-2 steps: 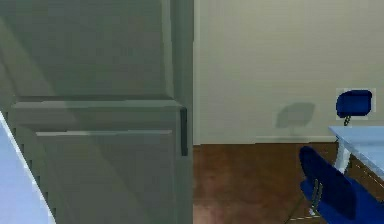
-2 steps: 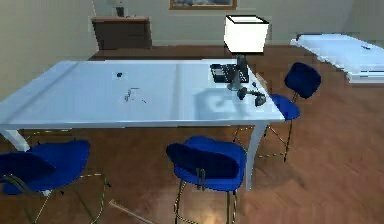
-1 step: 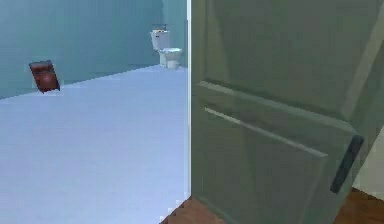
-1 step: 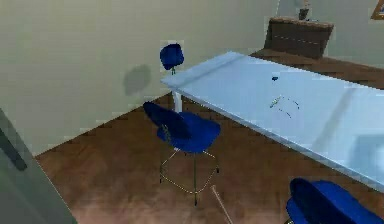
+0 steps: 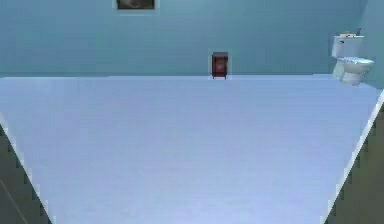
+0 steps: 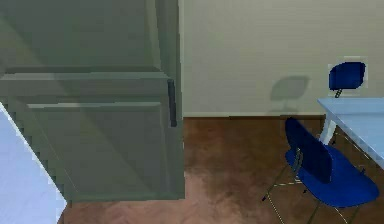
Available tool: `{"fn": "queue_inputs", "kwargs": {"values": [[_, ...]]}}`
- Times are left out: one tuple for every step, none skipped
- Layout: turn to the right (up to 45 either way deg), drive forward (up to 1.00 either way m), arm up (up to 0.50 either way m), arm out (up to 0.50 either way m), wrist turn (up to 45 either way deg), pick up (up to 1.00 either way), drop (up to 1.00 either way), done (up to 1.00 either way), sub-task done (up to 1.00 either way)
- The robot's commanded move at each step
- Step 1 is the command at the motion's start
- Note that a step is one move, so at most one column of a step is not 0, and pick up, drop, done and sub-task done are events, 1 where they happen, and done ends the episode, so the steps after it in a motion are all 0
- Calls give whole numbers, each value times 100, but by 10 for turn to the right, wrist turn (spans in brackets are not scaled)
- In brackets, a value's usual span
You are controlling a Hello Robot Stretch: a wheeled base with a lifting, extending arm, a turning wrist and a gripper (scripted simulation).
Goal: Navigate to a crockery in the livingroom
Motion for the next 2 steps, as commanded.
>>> {"fn": "queue_inputs", "kwargs": {"values": [[-150,0,0,0,0,0,0,0,0],[0,100,0,0,0,0,0,0,0]]}}
